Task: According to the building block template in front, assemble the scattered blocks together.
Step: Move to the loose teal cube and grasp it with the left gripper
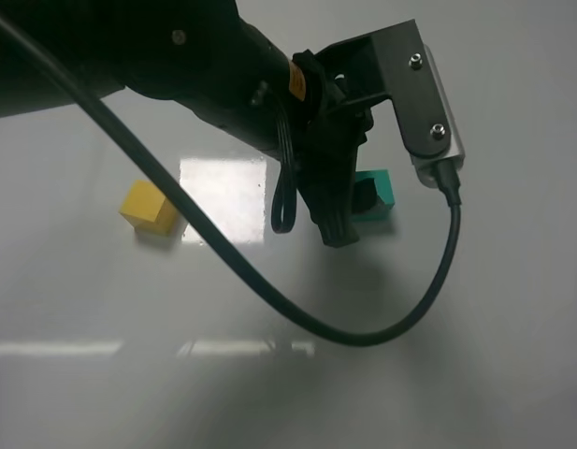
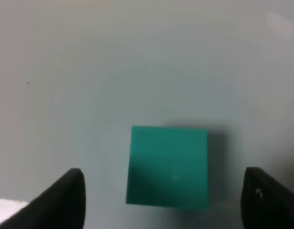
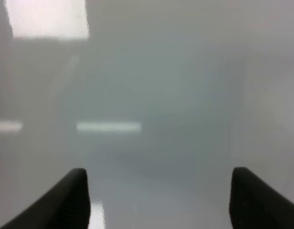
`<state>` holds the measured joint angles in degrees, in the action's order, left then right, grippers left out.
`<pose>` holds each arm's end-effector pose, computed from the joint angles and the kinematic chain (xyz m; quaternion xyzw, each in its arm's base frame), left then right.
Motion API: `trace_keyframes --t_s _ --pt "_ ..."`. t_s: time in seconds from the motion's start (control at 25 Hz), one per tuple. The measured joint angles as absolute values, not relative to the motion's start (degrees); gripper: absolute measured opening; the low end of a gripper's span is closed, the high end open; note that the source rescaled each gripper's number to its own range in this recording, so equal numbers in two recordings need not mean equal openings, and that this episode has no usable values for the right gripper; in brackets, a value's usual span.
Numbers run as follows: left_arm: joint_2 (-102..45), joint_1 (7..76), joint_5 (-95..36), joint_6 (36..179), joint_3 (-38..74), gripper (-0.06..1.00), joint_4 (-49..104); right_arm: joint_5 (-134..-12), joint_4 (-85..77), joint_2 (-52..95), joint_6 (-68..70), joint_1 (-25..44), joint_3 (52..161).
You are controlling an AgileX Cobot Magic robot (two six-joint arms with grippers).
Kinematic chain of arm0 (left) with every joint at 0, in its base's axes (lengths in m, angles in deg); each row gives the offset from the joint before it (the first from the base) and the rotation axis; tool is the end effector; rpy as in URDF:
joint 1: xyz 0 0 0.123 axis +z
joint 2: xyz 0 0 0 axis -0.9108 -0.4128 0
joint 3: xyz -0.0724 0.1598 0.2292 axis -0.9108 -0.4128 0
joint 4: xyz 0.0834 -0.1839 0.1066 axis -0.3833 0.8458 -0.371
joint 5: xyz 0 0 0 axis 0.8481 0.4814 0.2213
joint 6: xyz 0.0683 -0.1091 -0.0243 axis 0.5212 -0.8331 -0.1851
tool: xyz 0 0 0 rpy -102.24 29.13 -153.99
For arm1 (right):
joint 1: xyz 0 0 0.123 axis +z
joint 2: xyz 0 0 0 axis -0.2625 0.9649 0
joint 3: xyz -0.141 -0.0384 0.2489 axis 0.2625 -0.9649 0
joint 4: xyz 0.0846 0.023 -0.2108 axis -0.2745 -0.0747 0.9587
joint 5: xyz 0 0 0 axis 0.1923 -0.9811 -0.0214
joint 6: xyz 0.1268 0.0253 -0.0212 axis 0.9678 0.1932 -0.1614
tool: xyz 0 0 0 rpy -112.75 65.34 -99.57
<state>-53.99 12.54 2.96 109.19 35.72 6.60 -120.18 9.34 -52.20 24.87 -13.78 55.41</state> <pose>0.2586 -0.3279 0.3673 0.6327 0.6065 -0.0154 0.4813 0.0098 -0.0094 0.2590 -0.0055 0.8273 -0.0335 0.5607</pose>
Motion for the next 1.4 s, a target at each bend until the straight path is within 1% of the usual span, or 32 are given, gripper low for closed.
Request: trace_keyframes --t_s 0.88,1.28,1.32,1.36,1.4 --pt "-58.6 14.0 -2.6 109.3 35.7 0.78 8.2 -120.2 9.3 -52.2 24.9 -13.8 55.4" --pt "-59.3 14.3 -3.1 109.2 35.7 0.78 8.7 -120.2 9.3 -52.2 24.9 -13.8 55.4" --pt "-59.3 14.3 -3.1 109.2 35.7 0.77 8.7 -120.2 9.3 -52.2 24.9 -13.8 55.4" --pt "-59.3 14.4 -3.1 109.2 35.7 0.73 8.7 -120.2 9.3 -52.2 24.9 -13.8 55.4" --pt "-59.3 14.4 -3.1 109.2 35.7 0.66 8.7 -120.2 9.3 -52.2 24.9 -13.8 55.4"
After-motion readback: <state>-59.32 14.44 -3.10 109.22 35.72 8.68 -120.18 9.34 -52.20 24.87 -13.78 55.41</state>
